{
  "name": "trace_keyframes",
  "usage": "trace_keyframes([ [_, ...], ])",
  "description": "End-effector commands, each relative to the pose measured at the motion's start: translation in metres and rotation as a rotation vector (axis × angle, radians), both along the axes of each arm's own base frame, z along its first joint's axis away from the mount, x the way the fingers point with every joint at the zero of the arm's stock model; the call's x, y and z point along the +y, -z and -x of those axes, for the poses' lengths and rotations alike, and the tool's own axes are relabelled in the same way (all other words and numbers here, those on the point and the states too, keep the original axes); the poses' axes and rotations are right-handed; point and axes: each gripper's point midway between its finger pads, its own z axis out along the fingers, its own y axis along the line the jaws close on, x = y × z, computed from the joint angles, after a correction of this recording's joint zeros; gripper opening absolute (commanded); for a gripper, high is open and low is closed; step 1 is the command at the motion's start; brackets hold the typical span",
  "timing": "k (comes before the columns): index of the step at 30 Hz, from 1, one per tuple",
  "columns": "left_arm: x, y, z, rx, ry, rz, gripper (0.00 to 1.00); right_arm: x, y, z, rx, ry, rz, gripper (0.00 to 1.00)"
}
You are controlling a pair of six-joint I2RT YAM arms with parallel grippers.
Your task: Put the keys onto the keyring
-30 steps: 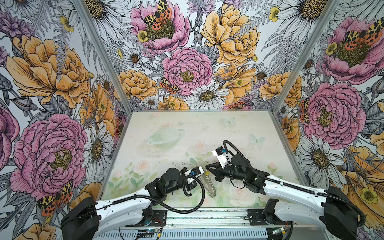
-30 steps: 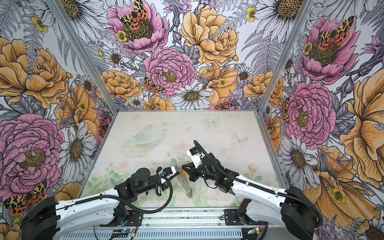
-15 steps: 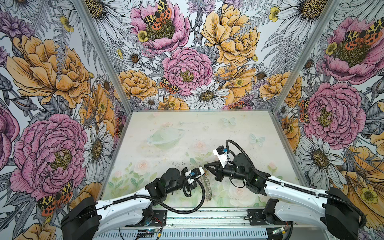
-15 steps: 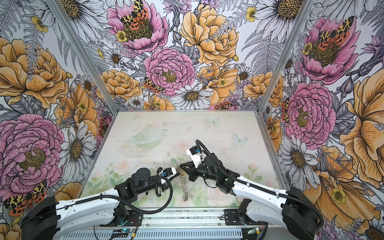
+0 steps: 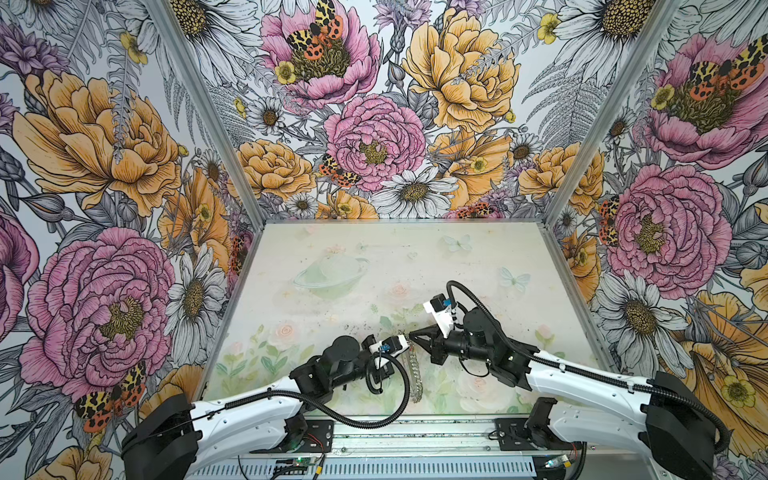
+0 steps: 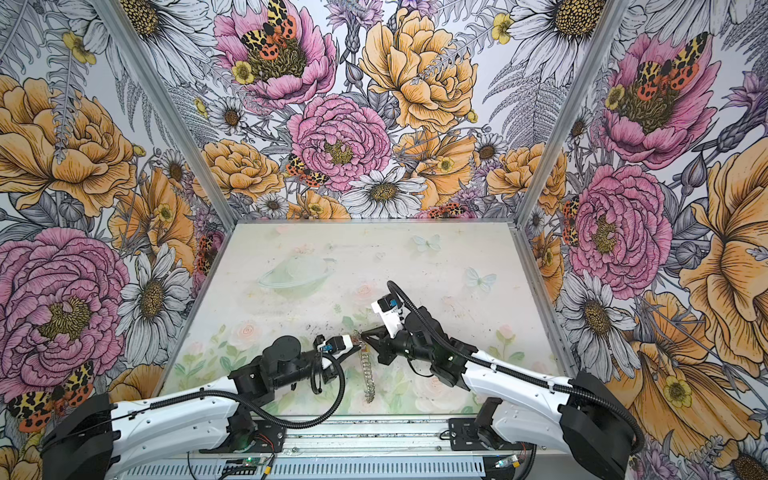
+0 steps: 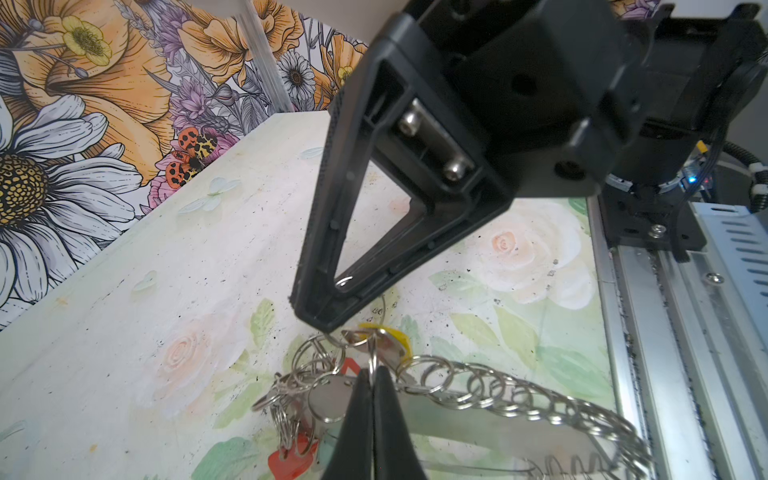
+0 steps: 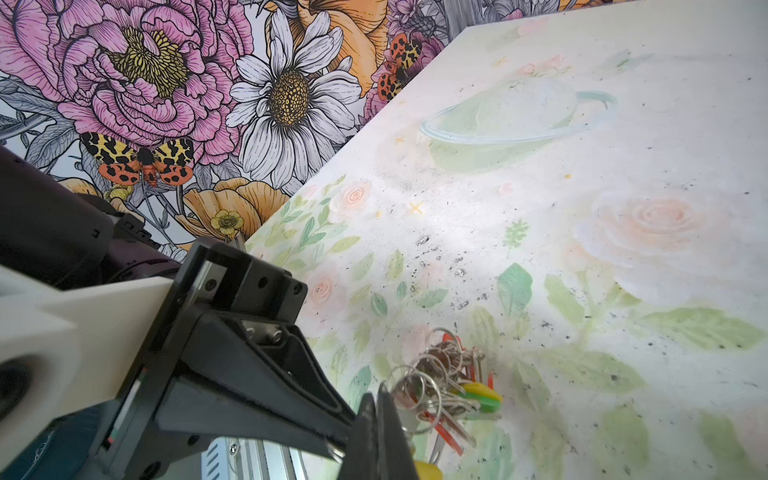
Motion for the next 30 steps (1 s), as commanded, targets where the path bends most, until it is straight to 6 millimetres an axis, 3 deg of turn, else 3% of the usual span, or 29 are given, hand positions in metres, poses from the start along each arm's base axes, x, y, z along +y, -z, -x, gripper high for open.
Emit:
trace_keyframes([
  [1,0.0,-0.018,-0.008,-0.055,-0.027,0.045,0.0,0.006,-0.018,0.0,-0.014,-0.015,-0.031,0.0],
  [13,-0.003,-0.014,-0.01,-0.045,-0.026,0.029,0.0,0.009,-0.023,0.001,-0.02,-0.022,-0.025,0.0],
  [30,0.0,-0.02,-0.006,-0.058,-0.019,0.057,0.0,0.008,-0.002,-0.005,0.022,0.011,0.049,0.0],
])
